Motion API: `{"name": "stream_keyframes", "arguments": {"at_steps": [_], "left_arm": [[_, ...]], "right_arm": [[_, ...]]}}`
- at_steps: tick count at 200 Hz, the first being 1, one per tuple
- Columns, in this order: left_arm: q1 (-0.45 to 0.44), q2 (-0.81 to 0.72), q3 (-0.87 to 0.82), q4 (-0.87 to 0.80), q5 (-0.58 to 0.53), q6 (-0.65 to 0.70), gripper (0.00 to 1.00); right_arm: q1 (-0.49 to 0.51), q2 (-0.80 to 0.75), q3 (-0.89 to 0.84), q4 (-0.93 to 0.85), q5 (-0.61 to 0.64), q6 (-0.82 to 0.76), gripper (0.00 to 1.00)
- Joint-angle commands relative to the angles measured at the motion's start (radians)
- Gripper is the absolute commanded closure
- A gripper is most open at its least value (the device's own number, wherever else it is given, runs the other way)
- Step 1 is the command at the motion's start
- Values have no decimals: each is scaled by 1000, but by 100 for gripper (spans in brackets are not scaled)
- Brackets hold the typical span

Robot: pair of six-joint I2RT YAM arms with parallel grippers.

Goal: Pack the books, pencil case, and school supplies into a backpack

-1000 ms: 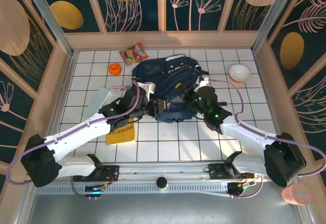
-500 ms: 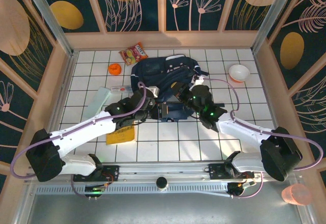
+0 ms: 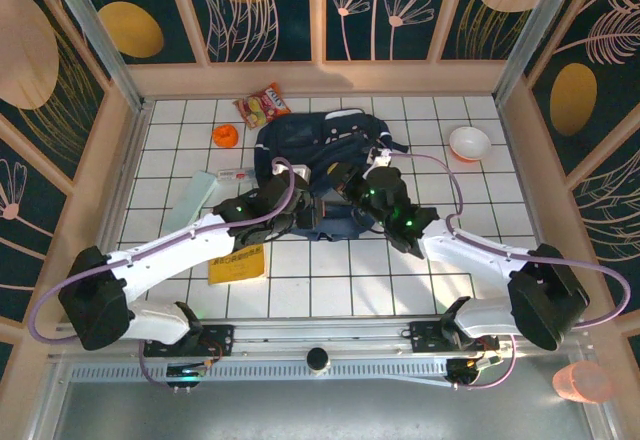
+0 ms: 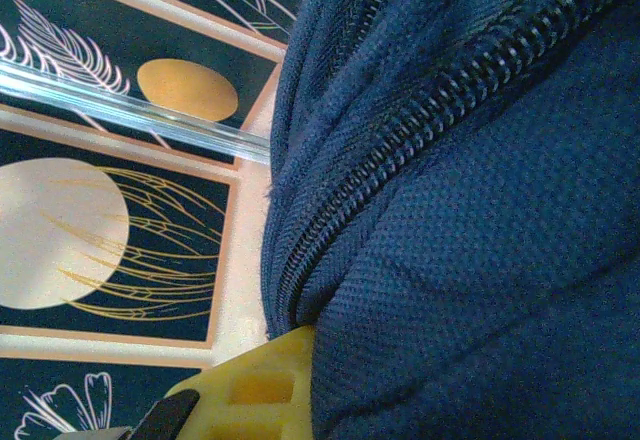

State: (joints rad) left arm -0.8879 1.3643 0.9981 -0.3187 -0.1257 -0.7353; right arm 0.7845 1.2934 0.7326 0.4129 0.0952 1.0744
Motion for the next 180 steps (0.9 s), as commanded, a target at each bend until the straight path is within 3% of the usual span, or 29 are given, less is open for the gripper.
{"name": "stream_keyframes", "arguments": {"at_steps": [1, 59, 91, 104, 180], "left_arm": [[-2, 26, 12, -14, -73, 19, 69], [-2, 35, 3, -5, -115, 4, 84], [2, 9, -17, 17, -68, -24, 99], [3, -7, -20, 21, -45, -24, 100], [139, -48, -95, 198, 406, -87, 100]], "right_arm": [[20, -6, 66, 79, 26, -33, 100], [38, 18, 77, 81, 23, -28, 100], [38, 10, 59, 63, 55, -44, 100], [36, 4, 41, 69, 61, -56, 100], [21, -61, -60, 68, -17, -205, 100]]}}
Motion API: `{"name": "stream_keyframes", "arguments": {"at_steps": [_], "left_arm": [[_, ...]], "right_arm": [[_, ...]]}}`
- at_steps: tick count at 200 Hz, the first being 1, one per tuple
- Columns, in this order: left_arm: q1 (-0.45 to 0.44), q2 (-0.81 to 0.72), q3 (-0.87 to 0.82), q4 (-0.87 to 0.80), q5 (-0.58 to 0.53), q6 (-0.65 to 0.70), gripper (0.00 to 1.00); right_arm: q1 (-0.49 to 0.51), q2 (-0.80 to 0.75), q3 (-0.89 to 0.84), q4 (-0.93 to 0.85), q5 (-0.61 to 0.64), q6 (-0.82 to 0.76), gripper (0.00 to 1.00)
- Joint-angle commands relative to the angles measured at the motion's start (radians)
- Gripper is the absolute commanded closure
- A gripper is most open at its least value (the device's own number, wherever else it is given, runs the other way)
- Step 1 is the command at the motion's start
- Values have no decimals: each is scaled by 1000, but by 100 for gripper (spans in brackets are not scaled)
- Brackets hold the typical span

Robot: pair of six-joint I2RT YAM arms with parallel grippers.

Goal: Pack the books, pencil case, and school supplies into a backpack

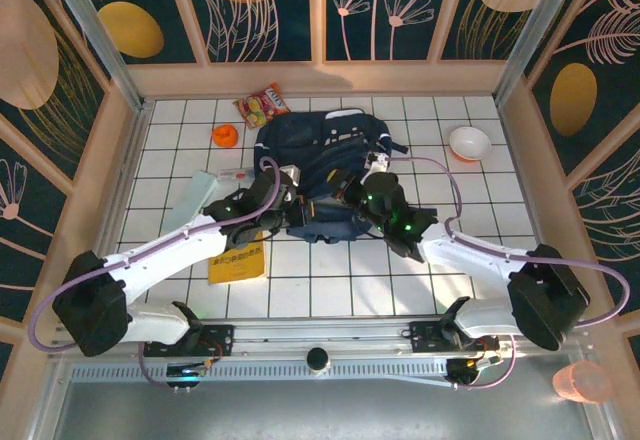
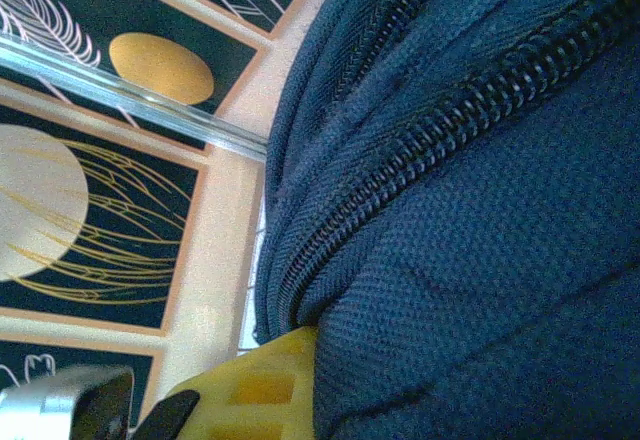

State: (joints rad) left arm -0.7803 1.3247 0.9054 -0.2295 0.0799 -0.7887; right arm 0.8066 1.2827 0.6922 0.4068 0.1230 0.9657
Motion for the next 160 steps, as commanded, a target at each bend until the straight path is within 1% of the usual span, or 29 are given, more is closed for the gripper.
{"name": "stream_keyframes", "arguments": {"at_steps": [1, 18, 26, 59, 69, 73, 83, 103, 119, 141, 145, 160], "left_arm": [[32, -8, -1, 111, 205, -33, 100], [39, 8, 4, 134, 285, -35, 100], [43, 15, 13, 128, 310, -21, 100], [59, 60, 54, 50, 395, 81, 100], [63, 75, 61, 9, 399, 124, 100], [63, 79, 93, -11, 397, 147, 100], [64, 96, 130, -77, 377, 217, 100], [64, 124, 213, -230, 287, 366, 100], [65, 137, 258, -320, 209, 461, 100], [64, 144, 280, -389, 107, 563, 100], [65, 145, 279, -394, 92, 579, 100], [64, 140, 273, -407, 44, 620, 100]], "right_arm": [[-2, -51, -20, 74, -47, -98, 100], [-28, -54, -23, 80, -102, -142, 100], [-48, -51, -25, 85, -164, -157, 100], [-138, -42, -27, 91, -341, -211, 100], [-158, -40, -26, 85, -383, -230, 100], [-167, -39, -22, 82, -405, -244, 100], [-185, -40, -17, 66, -439, -264, 100], [-214, -51, -4, 14, -482, -309, 100], [-235, -68, 2, -13, -507, -326, 100], [-254, -87, 3, -15, -563, -315, 100], [-286, -90, 3, -11, -580, -307, 100], [-328, -87, 15, 16, -669, -276, 100]]}}
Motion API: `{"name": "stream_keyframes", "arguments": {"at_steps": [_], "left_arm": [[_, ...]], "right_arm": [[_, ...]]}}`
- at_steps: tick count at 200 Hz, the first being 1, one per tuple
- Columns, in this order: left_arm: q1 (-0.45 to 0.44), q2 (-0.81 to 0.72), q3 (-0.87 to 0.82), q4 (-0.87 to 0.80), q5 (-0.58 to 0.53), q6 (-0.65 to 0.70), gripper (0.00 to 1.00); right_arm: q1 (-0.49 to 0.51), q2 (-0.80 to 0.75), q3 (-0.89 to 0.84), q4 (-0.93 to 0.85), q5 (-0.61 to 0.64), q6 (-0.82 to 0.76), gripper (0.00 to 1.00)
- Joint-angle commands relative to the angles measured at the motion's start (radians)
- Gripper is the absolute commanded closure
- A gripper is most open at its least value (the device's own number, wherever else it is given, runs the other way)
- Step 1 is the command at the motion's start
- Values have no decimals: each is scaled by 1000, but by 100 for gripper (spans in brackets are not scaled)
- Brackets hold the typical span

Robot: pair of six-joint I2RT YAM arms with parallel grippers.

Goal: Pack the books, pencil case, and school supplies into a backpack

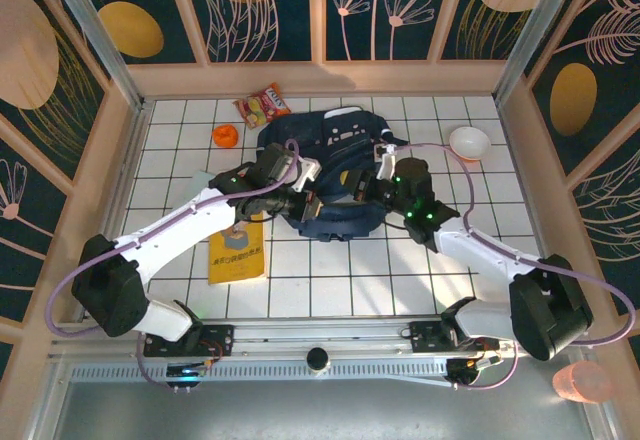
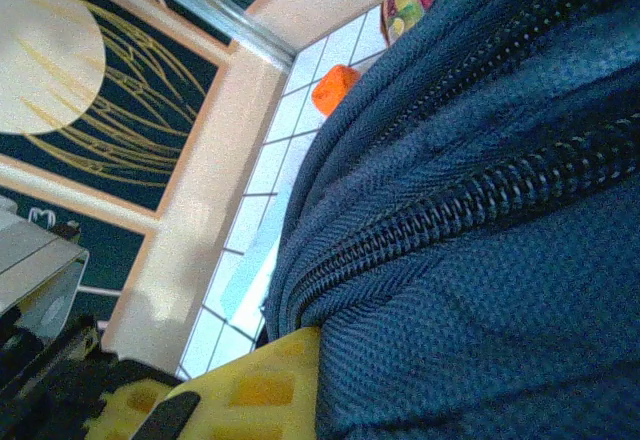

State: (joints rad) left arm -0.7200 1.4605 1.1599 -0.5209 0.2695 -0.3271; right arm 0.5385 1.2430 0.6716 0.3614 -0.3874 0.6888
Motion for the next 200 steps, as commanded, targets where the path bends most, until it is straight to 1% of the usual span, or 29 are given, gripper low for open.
{"name": "stream_keyframes", "arguments": {"at_steps": [1, 24, 47, 58, 75, 80, 99, 106, 119, 138, 152, 169, 174, 182, 186, 187, 188, 194, 200], "left_arm": [[4, 5, 18, -117, -149, 161, 100], [4, -2, -5, -113, -222, 201, 100], [5, -12, -39, -81, -267, 238, 100], [4, -19, -47, -52, -231, 238, 100], [4, -35, -70, 33, -113, 199, 100], [4, -40, -81, 64, -84, 186, 100], [5, -60, -122, 176, -4, 122, 100], [4, -65, -134, 214, 19, 101, 100], [4, -68, -154, 273, 51, 65, 100], [4, -66, -175, 337, 87, 27, 100], [4, -64, -181, 370, 97, 4, 100], [4, -58, -181, 386, 104, -7, 100], [4, -58, -181, 382, 99, -5, 100], [4, -58, -181, 365, 79, 9, 100], [4, -59, -181, 352, 63, 20, 100], [4, -60, -181, 350, 59, 22, 100], [4, -59, -181, 345, 56, 26, 100], [4, -61, -182, 320, 25, 47, 100], [4, -64, -181, 292, -8, 70, 100]], "right_arm": [[-63, -47, 36, 63, -163, 2, 100], [-100, -36, 81, 47, -242, 8, 100], [-126, -30, 113, 20, -278, 21, 100], [-129, -30, 117, 5, -264, 43, 100], [-125, -24, 106, -4, -210, 126, 100], [-121, -24, 92, 5, -187, 159, 95], [-84, -28, 16, 101, -107, 284, 68], [-62, -28, -4, 114, -71, 308, 61], [-16, -26, -22, 93, 7, 335, 54], [50, -16, -23, 49, 90, 353, 51], [80, -6, -28, 40, 128, 376, 51], [97, 15, -32, 53, 145, 391, 52], [99, 20, -30, 49, 145, 392, 56], [99, 30, -21, 29, 148, 391, 68], [98, 31, -14, 18, 149, 384, 76], [97, 32, -10, 10, 150, 383, 80], [97, 32, -10, 10, 150, 383, 80], [95, 31, 2, -9, 150, 360, 89], [89, 26, 19, -33, 148, 336, 94]]}}
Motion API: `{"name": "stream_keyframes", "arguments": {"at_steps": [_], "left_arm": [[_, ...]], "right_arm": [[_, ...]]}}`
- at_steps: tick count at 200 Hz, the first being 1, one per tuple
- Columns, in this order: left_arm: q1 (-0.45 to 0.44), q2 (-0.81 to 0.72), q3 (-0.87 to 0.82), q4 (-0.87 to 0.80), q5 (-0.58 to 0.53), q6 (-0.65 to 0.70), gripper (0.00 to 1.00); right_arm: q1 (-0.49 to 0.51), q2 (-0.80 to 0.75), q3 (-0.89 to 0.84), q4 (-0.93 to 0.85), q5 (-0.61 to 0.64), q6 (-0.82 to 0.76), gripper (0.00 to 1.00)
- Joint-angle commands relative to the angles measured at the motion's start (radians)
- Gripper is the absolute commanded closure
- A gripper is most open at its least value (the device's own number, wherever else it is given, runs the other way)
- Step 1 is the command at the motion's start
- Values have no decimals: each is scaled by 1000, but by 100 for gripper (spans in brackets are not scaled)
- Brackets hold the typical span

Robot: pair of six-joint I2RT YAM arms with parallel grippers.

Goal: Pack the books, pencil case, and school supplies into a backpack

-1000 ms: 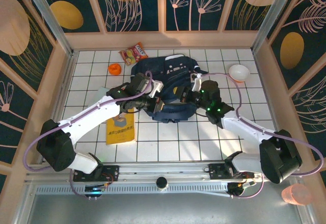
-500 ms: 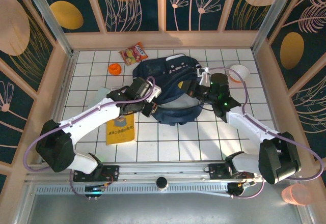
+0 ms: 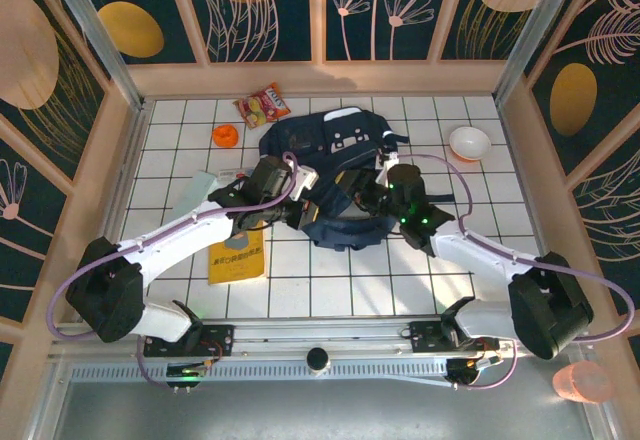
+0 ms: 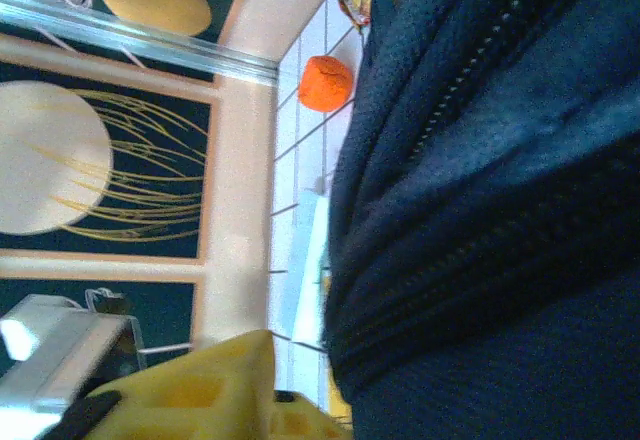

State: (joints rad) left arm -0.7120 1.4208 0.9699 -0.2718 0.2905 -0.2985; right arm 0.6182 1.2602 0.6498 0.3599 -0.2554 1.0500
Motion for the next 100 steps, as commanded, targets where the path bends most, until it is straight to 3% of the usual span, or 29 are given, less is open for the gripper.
{"name": "stream_keyframes", "arguments": {"at_steps": [1, 20, 51, 100], "left_arm": [[-4, -25, 9, 40, -36, 45, 100], [-4, -35, -18, -35, -147, 118, 100], [10, -56, -61, -77, -333, 158, 100], [95, -45, -128, 110, -454, 139, 100]], "right_arm": [[8, 8, 45, -42, 15, -32, 97], [-29, -18, 90, -104, -21, -104, 100], [-151, -57, 132, -98, -243, -169, 100], [-269, -45, 287, -199, -514, -255, 100]]}}
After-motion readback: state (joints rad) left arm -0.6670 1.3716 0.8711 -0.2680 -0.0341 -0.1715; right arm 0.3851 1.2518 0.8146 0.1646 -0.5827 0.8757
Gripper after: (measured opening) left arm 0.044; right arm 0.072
